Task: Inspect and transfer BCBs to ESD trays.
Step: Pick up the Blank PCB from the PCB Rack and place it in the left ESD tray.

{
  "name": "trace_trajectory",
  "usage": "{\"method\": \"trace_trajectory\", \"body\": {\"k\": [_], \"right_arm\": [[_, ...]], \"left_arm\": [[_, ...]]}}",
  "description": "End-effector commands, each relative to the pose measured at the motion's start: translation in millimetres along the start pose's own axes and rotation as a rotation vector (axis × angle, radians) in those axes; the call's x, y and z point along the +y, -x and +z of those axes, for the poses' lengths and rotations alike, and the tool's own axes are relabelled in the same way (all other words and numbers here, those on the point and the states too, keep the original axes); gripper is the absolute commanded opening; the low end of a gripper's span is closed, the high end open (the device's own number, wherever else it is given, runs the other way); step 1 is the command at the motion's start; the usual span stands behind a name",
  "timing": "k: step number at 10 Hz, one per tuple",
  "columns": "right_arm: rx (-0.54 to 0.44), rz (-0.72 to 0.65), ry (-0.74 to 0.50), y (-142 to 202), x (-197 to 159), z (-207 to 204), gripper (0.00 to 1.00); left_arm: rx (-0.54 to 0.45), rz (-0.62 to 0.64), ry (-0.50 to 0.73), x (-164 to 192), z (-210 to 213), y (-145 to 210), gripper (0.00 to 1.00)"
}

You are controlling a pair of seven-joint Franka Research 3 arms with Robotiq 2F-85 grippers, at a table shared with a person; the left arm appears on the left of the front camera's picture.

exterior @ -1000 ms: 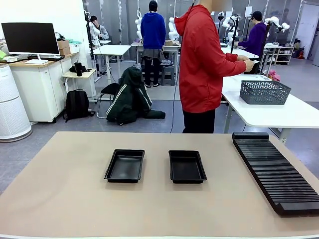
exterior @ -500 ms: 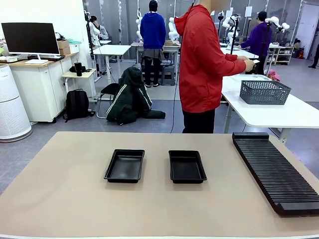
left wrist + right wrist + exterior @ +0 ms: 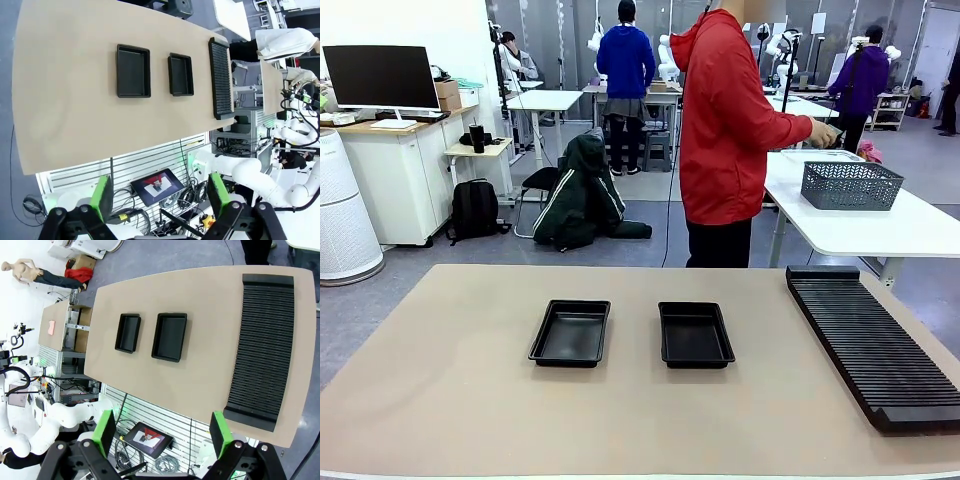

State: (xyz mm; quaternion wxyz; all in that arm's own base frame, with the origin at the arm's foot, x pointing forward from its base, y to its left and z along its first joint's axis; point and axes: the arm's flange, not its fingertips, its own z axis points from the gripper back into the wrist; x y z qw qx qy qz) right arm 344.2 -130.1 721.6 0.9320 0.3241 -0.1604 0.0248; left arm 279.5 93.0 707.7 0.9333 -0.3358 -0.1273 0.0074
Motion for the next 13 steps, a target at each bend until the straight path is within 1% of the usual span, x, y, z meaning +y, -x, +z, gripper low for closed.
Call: {"method": "trace_trajectory", "body": {"k": [1, 4, 7, 10, 12, 13], "right_arm": [[0.0, 0.005, 0.0, 0, 2, 0, 1.0], [0.0, 0.005, 0.0, 0, 2, 0, 1.0], [0.0, 0.005, 0.0, 0, 2, 0, 1.0], [0.0, 0.005, 0.0, 0, 2, 0, 1.0], [0.0, 0.005, 0.0, 0, 2, 0, 1.0], [0.0, 0.005, 0.0, 0, 2, 0, 1.0]], "left_arm": [[0.02, -0.036, 0.042, 6, 11, -12, 1.0], [0.031, -0.071, 0.05, 11, 21, -33, 1.0], [0.038, -0.08, 0.049, 16, 33, -43, 1.0], [0.031, -0.091, 0.06, 24, 39, -47, 1.0], [0.027, -0.096, 0.068, 31, 47, -42, 1.0], [0.023, -0.072, 0.017, 25, 37, -46, 1.0]]}}
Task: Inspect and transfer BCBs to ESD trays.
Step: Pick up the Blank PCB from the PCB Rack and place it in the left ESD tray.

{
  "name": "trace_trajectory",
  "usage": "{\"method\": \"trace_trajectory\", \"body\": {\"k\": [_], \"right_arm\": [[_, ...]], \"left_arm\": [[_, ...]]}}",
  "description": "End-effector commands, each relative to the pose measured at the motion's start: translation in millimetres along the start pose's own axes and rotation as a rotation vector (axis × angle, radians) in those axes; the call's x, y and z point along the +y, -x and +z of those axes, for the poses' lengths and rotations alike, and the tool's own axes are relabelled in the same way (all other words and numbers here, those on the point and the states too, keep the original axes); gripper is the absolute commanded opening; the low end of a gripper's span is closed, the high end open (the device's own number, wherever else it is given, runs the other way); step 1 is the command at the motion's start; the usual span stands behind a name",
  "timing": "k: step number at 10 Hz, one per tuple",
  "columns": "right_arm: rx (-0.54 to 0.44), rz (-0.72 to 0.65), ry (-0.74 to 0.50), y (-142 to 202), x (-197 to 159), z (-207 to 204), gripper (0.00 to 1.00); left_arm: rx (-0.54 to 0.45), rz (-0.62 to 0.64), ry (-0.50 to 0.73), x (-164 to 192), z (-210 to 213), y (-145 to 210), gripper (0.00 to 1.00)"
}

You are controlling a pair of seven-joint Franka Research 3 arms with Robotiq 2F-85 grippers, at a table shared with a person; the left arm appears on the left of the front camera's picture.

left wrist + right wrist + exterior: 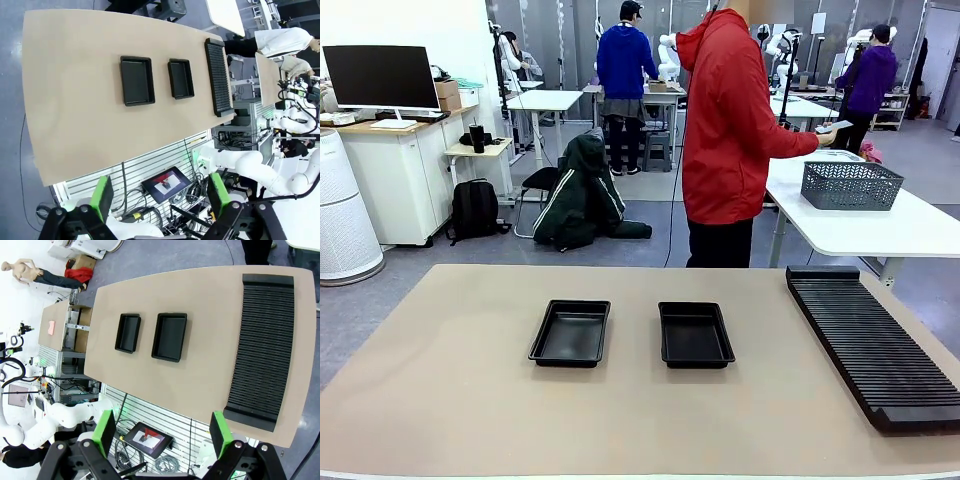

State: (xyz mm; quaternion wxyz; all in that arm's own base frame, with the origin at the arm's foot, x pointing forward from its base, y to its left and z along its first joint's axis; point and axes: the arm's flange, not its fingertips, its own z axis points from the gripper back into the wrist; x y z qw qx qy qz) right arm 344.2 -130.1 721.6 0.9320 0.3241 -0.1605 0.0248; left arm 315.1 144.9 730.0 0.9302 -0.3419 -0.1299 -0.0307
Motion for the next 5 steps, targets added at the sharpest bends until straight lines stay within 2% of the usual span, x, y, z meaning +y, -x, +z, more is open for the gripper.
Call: {"method": "trace_trajectory", "body": {"k": [1, 5], "right_arm": [[0.0, 0.005, 0.0, 0.5, 2.4, -0.3, 1.0], [0.0, 0.005, 0.0, 0.5, 2.4, -0.3, 1.0]], "left_arm": [[0.003, -0.001, -0.006, -3.8, -3.4, -1.8, 1.0], [0.003, -0.001, -0.006, -3.8, -3.4, -1.8, 1.0]]}}
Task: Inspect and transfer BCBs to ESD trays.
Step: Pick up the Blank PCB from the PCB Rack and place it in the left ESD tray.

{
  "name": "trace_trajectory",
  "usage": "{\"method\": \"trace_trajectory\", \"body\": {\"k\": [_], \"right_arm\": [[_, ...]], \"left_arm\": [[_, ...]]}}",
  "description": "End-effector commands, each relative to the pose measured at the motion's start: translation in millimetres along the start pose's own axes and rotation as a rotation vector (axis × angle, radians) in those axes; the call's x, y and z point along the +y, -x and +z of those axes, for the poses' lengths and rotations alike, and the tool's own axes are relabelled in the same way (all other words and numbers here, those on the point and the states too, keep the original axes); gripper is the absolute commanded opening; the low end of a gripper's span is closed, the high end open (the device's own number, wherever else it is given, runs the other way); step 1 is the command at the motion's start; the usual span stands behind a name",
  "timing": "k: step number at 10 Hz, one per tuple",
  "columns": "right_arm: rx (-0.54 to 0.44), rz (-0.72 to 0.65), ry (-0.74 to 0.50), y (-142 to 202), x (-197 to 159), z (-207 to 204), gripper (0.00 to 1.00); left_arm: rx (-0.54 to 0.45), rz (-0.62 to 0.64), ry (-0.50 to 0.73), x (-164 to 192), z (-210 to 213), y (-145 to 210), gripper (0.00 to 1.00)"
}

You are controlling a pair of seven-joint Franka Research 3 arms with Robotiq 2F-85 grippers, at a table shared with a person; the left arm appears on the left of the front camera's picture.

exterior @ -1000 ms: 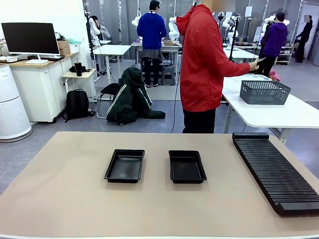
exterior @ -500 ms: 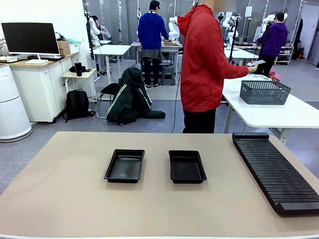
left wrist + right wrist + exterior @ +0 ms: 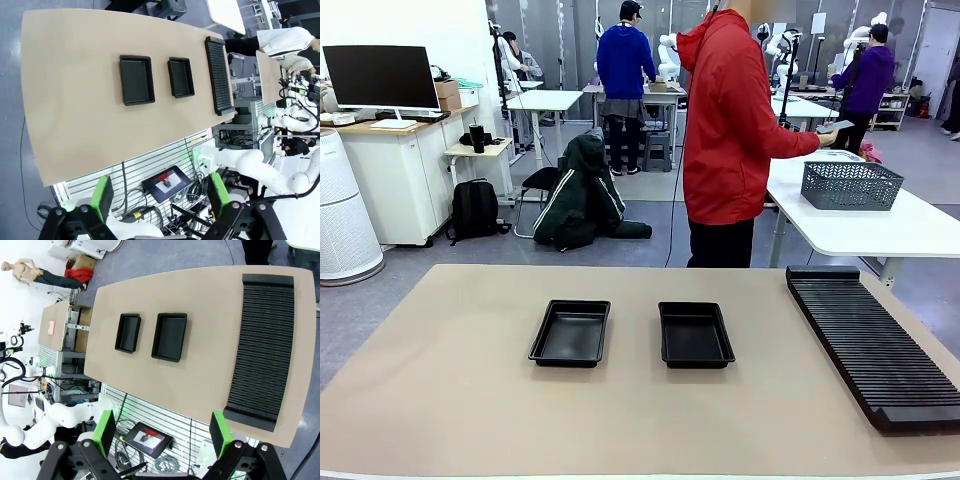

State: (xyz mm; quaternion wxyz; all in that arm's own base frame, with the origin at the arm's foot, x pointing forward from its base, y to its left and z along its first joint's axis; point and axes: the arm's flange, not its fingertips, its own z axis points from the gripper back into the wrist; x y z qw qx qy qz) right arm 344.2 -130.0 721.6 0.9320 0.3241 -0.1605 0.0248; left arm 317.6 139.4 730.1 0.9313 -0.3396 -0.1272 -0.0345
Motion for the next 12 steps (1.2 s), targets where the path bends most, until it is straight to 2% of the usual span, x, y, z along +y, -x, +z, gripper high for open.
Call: {"method": "trace_trajectory", "body": {"k": [1, 12], "right_arm": [[0.0, 0.005, 0.0, 0.5, 2.4, -0.3, 1.0], [0.0, 0.005, 0.0, 0.5, 2.4, -0.3, 1.0]], "left_arm": [[-0.005, 0.005, -0.002, 0.1, 0.6, 0.4, 1.0], [-0.005, 0.005, -0.002, 0.1, 0.6, 0.4, 1.0]]}}
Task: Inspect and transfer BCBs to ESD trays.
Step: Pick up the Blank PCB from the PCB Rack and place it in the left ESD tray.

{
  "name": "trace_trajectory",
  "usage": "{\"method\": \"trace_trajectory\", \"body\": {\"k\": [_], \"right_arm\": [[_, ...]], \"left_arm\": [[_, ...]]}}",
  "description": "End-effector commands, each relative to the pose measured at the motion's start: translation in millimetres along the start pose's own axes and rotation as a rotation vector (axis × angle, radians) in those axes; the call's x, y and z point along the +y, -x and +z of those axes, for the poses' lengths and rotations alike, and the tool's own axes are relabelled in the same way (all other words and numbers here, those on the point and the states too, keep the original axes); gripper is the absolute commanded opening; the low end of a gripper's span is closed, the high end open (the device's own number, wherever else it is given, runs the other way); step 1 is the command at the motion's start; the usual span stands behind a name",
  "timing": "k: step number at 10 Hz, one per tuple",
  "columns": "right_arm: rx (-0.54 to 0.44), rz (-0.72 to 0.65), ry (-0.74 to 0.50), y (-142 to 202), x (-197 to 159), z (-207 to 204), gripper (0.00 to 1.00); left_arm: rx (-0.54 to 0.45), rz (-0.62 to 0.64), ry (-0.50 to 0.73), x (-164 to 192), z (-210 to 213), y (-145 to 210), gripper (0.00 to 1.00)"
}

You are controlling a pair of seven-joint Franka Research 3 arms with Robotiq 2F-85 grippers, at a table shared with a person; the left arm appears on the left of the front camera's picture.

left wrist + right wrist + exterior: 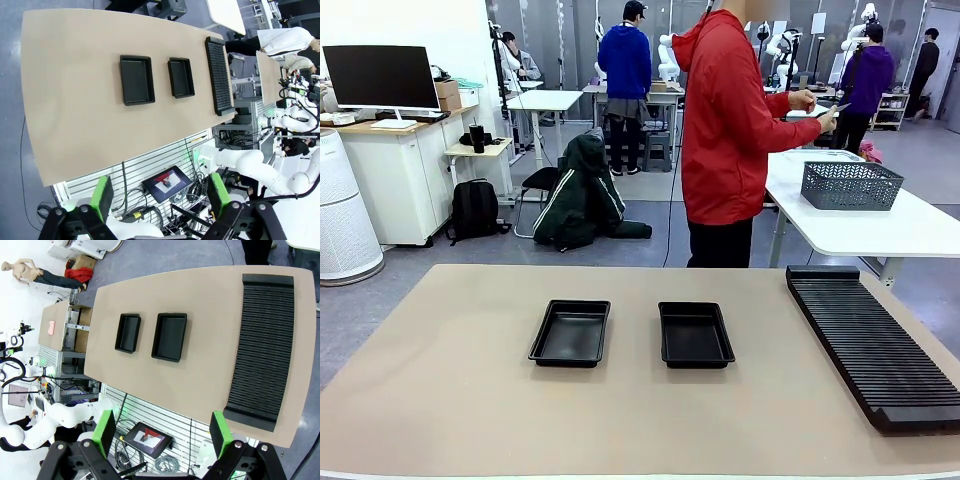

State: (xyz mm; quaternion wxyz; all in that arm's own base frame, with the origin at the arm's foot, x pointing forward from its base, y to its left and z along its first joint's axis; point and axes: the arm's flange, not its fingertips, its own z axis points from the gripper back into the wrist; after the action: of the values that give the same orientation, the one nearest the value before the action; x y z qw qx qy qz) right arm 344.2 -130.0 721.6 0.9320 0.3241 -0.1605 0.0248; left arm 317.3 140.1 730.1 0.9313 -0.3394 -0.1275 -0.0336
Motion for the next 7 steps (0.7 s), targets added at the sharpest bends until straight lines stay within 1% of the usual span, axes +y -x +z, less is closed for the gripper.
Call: {"method": "trace_trajectory", "body": {"k": [1, 7], "right_arm": [[0.0, 0.005, 0.0, 0.5, 2.4, -0.3, 1.0], [0.0, 0.005, 0.0, 0.5, 2.4, -0.3, 1.0]], "left_arm": [[-0.004, 0.004, -0.002, -0.3, 0.1, 0.2, 1.0], [-0.004, 0.004, -0.002, -0.3, 0.1, 0.2, 1.0]]}}
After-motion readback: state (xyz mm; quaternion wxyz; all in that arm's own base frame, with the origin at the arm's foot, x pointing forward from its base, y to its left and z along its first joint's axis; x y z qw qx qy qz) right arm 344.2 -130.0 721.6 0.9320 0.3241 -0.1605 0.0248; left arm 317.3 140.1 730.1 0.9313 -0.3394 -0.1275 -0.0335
